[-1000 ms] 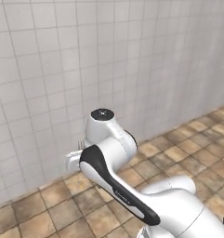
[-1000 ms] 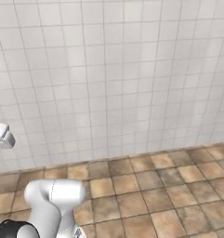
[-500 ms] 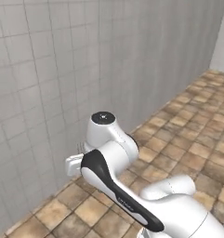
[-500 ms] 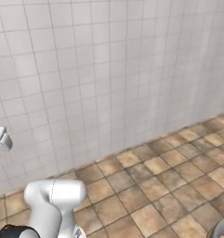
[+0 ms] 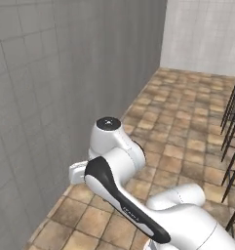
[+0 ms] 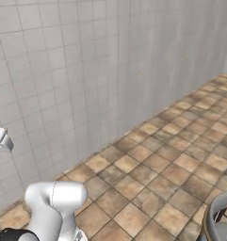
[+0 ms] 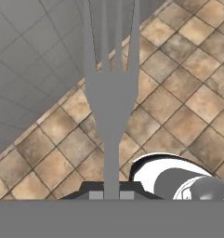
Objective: Take the fork and place it on the left side of the plate. Then take the spoon and place it on the right side of the plate. Make sure they're directly next to the plate.
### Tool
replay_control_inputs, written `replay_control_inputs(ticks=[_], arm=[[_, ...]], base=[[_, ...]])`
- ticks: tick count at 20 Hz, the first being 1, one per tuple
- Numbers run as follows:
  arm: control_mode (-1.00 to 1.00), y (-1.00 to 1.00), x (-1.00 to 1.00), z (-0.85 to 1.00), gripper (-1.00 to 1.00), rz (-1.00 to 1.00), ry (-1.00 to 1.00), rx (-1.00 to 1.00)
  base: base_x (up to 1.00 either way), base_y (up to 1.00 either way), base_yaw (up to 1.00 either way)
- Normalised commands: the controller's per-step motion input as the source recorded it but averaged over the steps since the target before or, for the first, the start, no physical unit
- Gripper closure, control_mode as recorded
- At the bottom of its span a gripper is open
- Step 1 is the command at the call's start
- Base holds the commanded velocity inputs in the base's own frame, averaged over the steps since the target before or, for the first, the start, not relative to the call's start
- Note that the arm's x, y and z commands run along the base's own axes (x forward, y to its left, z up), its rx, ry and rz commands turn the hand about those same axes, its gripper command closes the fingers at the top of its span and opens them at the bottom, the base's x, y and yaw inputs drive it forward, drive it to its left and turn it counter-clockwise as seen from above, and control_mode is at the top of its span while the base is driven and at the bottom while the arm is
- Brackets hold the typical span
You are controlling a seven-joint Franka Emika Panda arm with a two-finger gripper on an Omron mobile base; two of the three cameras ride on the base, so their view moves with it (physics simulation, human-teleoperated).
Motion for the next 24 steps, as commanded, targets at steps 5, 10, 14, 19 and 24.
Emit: replay_control_inputs(ticks=[5, 10, 14, 19, 24], arm=[[1.00, 0.00, 0.00, 0.00, 1.00, 0.00, 0.00, 0.00], [1.00, 0.00, 0.00, 0.00, 1.00, 0.00, 0.00, 0.00], [1.00, 0.00, 0.00, 0.00, 1.00, 0.00, 0.00, 0.00], [1.00, 0.00, 0.00, 0.00, 1.00, 0.00, 0.00, 0.00], [1.00, 0.00, 0.00, 0.00, 1.00, 0.00, 0.00, 0.00]], base=[[0.61, 0.15, -0.44], [0.64, 0.12, -0.41], [0.72, 0.01, -0.28], [0.79, 0.00, -0.20], [0.77, 0.00, -0.20]])
